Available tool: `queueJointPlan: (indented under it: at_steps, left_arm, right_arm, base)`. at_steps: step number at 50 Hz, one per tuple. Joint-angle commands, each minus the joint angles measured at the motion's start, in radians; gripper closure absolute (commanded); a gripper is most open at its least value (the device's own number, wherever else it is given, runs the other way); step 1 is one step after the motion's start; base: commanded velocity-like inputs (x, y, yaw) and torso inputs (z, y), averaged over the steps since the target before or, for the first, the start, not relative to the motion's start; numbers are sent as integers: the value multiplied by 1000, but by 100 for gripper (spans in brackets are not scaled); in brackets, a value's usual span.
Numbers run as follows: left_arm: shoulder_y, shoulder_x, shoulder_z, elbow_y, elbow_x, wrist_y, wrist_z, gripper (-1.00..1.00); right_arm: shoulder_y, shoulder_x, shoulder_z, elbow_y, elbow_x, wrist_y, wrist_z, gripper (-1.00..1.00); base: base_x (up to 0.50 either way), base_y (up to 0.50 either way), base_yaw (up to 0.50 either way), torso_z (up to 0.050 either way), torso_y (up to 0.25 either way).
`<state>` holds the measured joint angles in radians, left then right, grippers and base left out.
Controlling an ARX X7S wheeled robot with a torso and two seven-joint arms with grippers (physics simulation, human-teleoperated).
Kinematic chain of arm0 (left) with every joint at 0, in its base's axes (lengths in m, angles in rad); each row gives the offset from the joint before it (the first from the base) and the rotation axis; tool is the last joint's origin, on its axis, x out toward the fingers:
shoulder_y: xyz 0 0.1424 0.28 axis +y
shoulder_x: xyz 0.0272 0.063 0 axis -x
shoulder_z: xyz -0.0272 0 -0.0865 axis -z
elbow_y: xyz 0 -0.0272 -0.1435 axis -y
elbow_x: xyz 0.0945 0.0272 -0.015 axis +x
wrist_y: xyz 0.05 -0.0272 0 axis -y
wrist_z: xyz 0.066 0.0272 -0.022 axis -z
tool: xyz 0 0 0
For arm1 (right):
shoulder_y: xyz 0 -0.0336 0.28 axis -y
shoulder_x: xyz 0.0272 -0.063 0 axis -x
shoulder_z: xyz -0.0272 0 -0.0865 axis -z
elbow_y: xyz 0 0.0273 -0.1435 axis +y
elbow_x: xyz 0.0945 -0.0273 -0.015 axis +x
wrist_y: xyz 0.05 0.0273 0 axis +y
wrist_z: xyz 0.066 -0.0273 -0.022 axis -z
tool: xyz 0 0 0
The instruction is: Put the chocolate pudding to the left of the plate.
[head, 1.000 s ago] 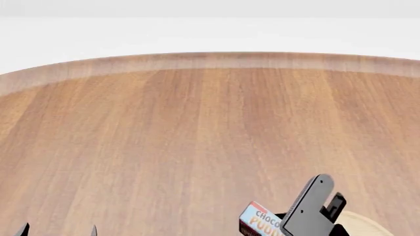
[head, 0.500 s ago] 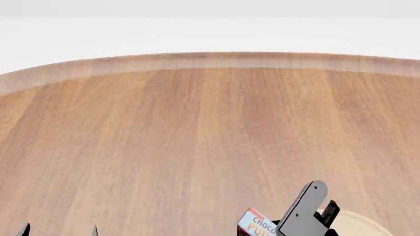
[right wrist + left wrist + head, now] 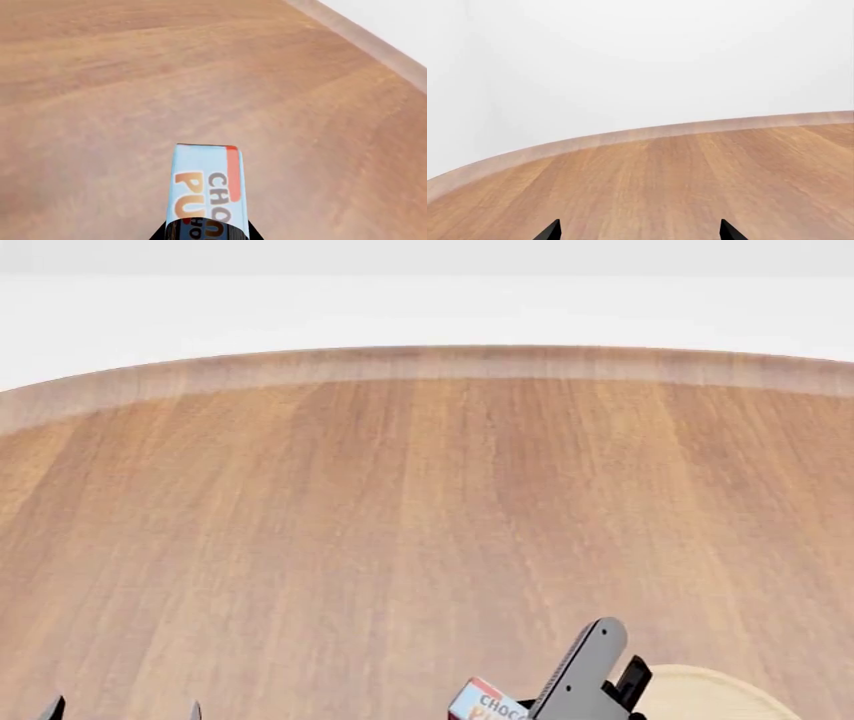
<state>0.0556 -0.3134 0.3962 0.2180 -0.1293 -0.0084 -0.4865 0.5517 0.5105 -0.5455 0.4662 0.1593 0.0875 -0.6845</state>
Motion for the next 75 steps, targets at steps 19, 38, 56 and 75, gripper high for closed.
queueJointPlan:
  at_steps: [19, 38, 56, 75]
  left_arm:
    - [-5, -5, 11, -1, -4, 1, -3, -100]
    - [-5, -7, 19, 6, -5, -5, -9, -100]
    - [-7, -9, 24, -10, -7, 9, -9, -100]
    - [-10, -12, 31, -3, -8, 3, -14, -100]
  right_arm:
    - [59, -87, -33, 232, -40, -134, -17, 100]
    - [112, -153, -51, 478, -62, -268, -23, 100]
    - [193, -241, -71, 840, -101, -457, -14, 100]
    - [174, -246, -57, 841, -124, -452, -13, 100]
  base:
    - [0, 0, 0, 0, 0]
    - [0, 0, 0, 0, 0]
    - [0, 0, 1, 0, 0]
    - [1, 0, 2, -2, 0]
